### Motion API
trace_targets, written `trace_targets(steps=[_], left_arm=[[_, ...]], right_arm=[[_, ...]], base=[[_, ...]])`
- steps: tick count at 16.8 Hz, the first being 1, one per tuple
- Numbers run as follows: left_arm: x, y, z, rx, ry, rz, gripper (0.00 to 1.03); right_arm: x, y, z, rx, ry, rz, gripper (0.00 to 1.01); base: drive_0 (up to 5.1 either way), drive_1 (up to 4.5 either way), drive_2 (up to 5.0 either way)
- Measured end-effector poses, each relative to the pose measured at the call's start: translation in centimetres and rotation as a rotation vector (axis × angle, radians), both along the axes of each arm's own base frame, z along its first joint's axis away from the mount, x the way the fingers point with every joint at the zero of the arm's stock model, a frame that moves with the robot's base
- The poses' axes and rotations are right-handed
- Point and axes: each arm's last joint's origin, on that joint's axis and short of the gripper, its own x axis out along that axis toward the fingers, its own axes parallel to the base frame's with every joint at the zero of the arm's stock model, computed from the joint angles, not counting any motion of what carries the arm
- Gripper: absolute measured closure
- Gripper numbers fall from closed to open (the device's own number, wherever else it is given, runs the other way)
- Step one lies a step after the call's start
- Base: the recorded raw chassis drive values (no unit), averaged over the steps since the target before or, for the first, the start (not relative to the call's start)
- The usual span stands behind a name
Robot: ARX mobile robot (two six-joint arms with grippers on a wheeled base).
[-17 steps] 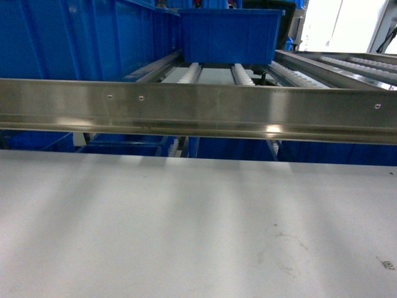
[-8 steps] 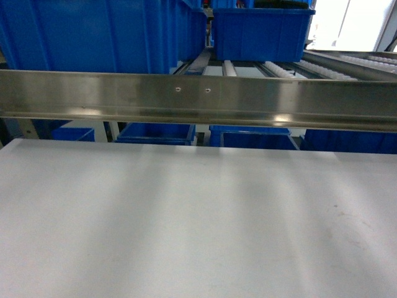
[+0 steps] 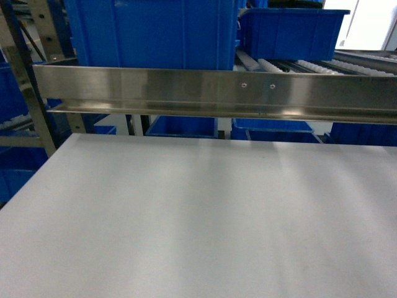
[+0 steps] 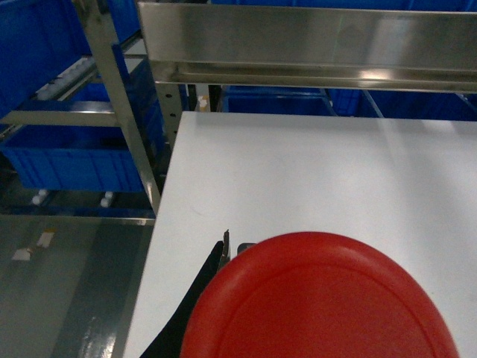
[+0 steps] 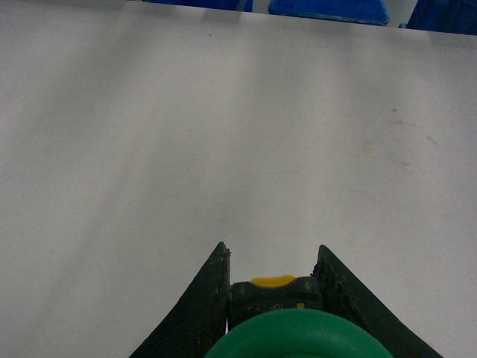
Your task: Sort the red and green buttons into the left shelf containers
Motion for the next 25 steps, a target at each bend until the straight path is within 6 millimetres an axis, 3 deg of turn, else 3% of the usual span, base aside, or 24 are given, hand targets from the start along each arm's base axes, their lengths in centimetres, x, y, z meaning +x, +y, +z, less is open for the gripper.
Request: trace_targets(steps=[25], left_arm=[[0.00, 0.02, -0.01, 0.000, 0.001, 0.001, 0.77]], right_arm=[[0.01, 0.00, 0.03, 0.000, -0.003, 0.000, 0.72]], base=[[-4.9, 1.48, 3.3]])
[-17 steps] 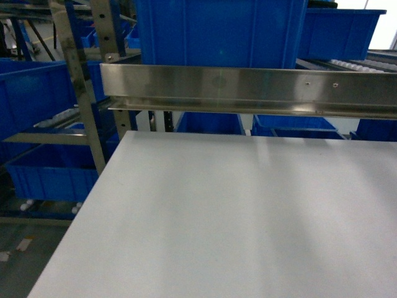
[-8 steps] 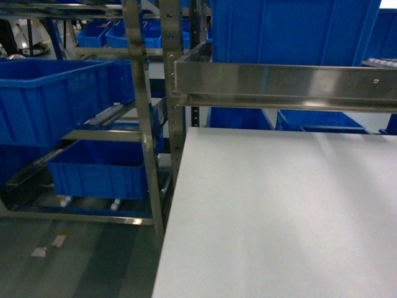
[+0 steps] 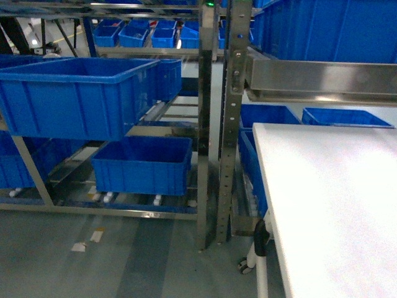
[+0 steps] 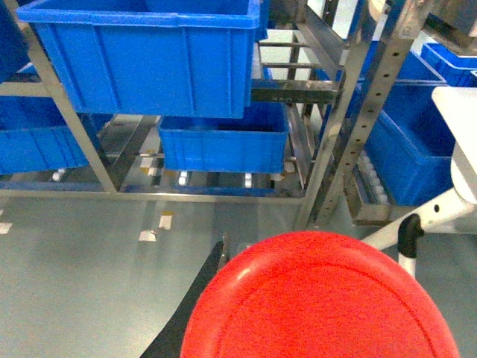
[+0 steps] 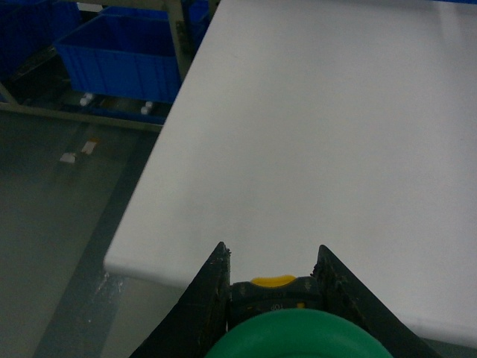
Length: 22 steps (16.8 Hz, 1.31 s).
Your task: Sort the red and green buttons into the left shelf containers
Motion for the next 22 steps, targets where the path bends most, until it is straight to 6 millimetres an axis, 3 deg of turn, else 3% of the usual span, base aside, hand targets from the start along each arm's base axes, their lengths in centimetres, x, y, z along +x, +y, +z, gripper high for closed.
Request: trace_targets(steps=[22], left_arm=[[0.00, 0.01, -0.01, 0.001, 0.000, 0.003, 0.77]], right_arm=[[-0.01, 0.00, -0.01, 0.000, 0.002, 0.000, 0.72]], base=[[-4.8, 1.57, 3.4]])
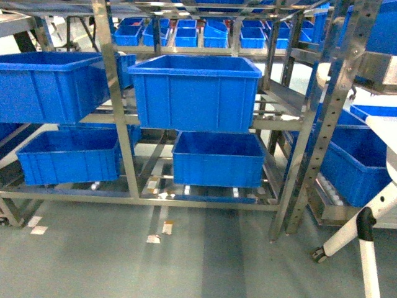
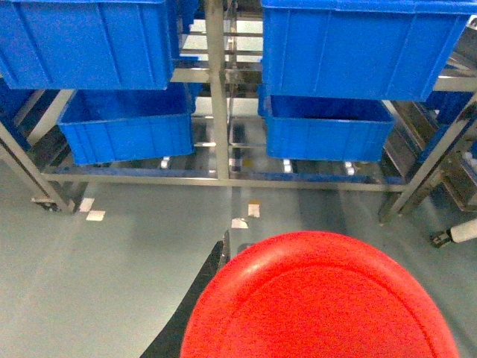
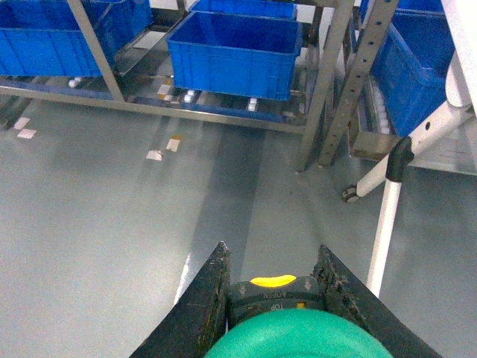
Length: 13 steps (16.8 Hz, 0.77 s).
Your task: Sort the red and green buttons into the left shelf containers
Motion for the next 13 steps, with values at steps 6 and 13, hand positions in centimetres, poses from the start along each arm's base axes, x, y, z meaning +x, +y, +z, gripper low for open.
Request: trace_targets(steps=[6, 13], left_arm=[[-0.01, 0.01, -0.02, 0.000, 0.002, 0.000, 0.77], [0.00, -0.01, 0.01, -0.001, 0.000, -0.003, 0.77]], right_arm=[[-0.01, 0.00, -0.02, 0.000, 0.002, 0.000, 0.72], [0.00, 0.00, -0.01, 0.000, 0.001, 0.000, 0.72]], base=[[-4.9, 1.55, 3.4], [-4.9, 1.47, 3.3]])
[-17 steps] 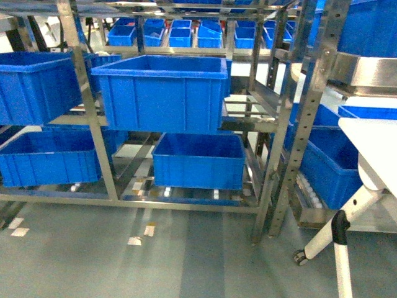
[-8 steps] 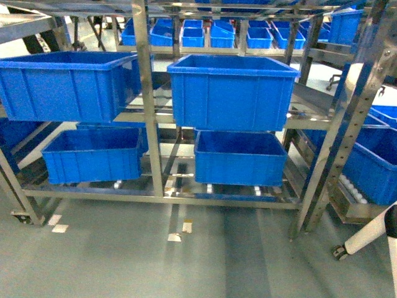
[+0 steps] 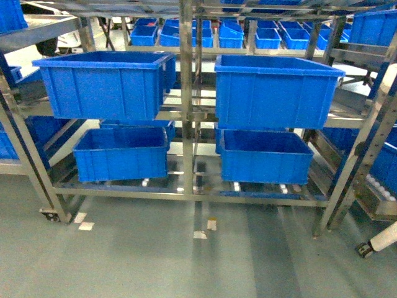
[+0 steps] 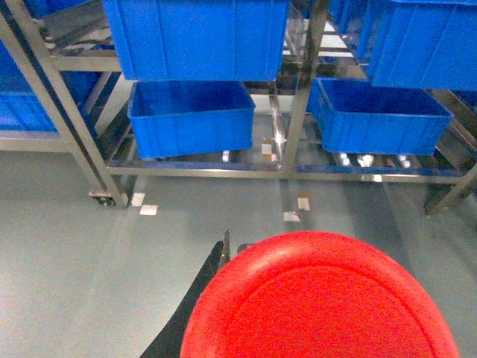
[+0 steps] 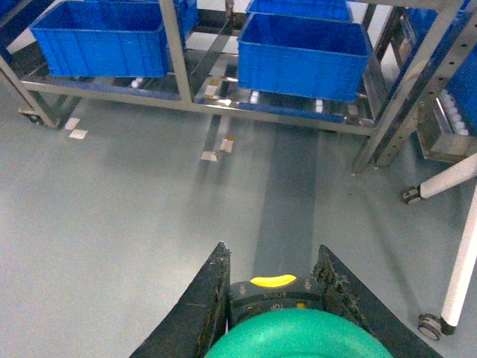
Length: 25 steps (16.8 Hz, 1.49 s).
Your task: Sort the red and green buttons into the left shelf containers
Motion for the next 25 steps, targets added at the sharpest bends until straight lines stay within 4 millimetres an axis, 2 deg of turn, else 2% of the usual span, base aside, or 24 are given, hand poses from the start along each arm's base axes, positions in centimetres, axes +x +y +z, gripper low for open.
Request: trace_targets(steps=[7, 25], left_arm=[[-0.01, 0.13, -0.03, 0.002, 0.000, 0.011, 0.77], [-0.03, 0.00, -0.08, 0.000, 0.004, 0.000, 0.77]], right_arm=[[-0.01, 0.04, -0.02, 0.003, 0.002, 0.007, 0.72], [-0.02, 0.03, 0.04, 0.001, -0.004, 0.004, 0.72]], base=[[0.0, 0.00, 0.0], [0.0, 4.30, -4.4]])
